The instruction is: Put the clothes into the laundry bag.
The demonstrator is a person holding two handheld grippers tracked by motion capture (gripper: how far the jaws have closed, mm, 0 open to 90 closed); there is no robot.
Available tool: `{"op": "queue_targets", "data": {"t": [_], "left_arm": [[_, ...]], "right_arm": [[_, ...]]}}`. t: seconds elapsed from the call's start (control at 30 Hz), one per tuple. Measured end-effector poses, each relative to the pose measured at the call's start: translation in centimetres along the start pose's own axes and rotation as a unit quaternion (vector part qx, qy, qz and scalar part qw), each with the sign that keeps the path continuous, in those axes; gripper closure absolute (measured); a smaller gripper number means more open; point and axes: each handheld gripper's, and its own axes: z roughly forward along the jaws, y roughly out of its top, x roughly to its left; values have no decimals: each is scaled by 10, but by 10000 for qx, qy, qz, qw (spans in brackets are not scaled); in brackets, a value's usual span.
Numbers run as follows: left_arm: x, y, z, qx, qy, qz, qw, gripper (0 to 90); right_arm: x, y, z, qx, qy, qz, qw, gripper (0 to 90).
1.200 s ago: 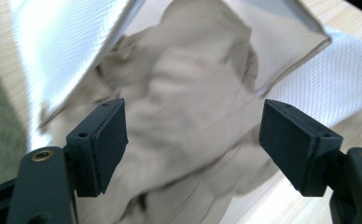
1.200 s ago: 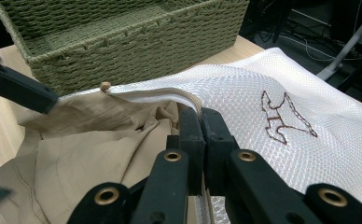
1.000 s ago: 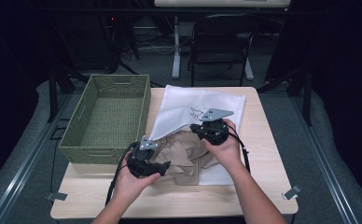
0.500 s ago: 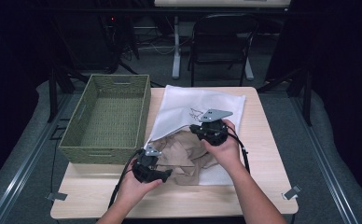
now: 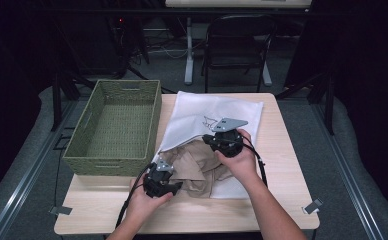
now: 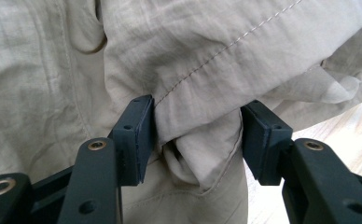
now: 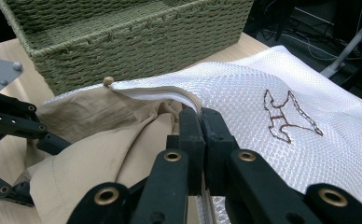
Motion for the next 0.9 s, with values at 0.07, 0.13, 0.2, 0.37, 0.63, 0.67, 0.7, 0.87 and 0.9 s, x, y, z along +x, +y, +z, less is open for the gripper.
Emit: {"op": "queue_targets", "data": {"t": [0.07, 0.13, 0.2, 0.37, 0.63, 0.67, 0.7, 0.87, 0.9], "left_arm": [[1, -1, 0, 16, -58, -63, 10000, 485], [1, -4, 0, -78, -83, -213, 9997, 545], [0, -4, -1, -43, -55, -147, 9999, 629], [-6, -3, -2, -208, 97, -15, 9997, 787], [-12, 4, -4, -285, 18, -7, 9996, 826], [-12, 6, -4, -258, 5, 39, 9997, 826], [-14, 7, -3, -291, 20, 0, 9996, 826], [-16, 16, 1, -327, 5, -25, 9995, 825], [-17, 19, 2, -295, 5, -6, 9996, 825]], "right_arm": [[0, 0, 0, -6, 2, 8, 10000, 884], [1, 0, 0, -4, 4, 2, 10000, 884], [1, 0, 0, 6, 13, -7, 10000, 884], [1, 0, 0, 21, 6, -26, 10000, 884], [3, 1, 1, -16, 38, -33, 10000, 884], [3, 1, 1, -10, 30, -34, 10000, 885], [4, 1, 1, -20, 29, -35, 10000, 885], [5, 2, 1, -23, 39, -66, 10000, 885], [5, 2, 2, -26, 42, -65, 10000, 885]]}}
